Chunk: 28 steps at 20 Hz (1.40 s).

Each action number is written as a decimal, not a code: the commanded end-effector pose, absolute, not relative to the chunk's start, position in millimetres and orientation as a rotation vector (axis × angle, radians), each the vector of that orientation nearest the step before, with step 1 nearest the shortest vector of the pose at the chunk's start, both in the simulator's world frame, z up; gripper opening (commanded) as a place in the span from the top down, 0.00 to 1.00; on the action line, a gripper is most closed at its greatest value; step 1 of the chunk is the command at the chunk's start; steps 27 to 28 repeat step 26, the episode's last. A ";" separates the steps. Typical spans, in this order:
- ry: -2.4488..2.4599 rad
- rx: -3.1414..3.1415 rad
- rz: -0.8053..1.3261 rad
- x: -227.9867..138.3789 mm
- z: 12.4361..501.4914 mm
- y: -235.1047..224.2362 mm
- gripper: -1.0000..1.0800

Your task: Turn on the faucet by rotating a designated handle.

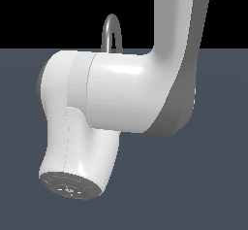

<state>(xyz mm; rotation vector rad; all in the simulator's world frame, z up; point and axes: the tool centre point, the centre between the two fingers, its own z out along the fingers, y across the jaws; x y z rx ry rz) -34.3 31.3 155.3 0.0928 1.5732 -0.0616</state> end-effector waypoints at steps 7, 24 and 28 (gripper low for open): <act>1.563 0.131 -0.081 -36.4 151.2 12.7 1.00; 1.568 0.099 -0.094 -37.9 105.7 -31.3 1.00; 1.569 0.097 -0.095 -37.9 103.0 -33.9 1.00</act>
